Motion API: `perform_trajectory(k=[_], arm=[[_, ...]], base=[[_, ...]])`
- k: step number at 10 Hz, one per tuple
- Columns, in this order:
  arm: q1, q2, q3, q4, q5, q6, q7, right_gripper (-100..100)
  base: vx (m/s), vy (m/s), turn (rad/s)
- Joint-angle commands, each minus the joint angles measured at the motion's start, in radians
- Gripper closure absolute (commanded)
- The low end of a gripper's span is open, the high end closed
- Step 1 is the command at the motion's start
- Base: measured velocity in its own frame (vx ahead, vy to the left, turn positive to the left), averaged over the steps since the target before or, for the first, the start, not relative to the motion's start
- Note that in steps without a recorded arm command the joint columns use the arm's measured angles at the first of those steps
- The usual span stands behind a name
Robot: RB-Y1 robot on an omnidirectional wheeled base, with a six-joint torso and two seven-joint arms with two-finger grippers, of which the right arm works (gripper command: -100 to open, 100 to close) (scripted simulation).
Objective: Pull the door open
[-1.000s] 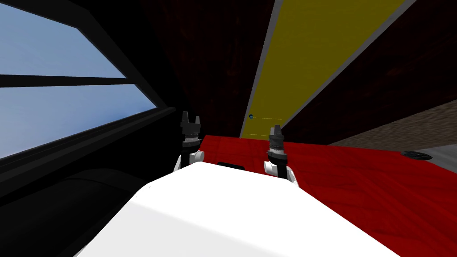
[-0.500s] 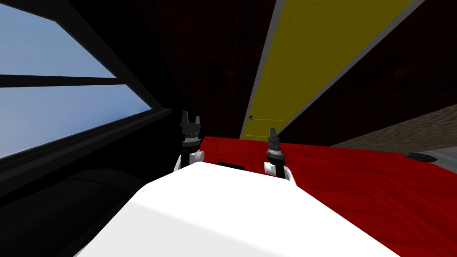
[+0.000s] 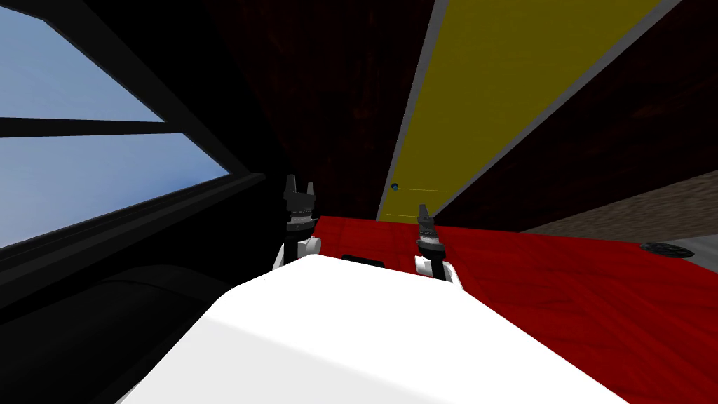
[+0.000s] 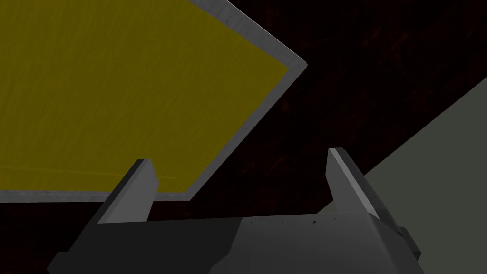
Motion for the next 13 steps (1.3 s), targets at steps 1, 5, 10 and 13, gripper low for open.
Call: perform_trajectory(k=[1, 5, 10, 13], arm=[[-0.010, 0.000, -0.007, 0.034, 0.013, -0.005, 0.034, -100], [-0.031, -0.005, -0.029, 0.124, 0.040, -0.027, 0.109, -100], [-0.057, -0.010, -0.058, 0.239, 0.075, -0.055, 0.204, -100], [-0.073, -0.011, -0.076, 0.308, 0.096, -0.072, 0.261, -100]], base=[[0.099, -0.012, -0.002], [0.101, 0.000, -0.003], [0.095, -0.002, -0.003], [0.101, -0.010, -0.003]])
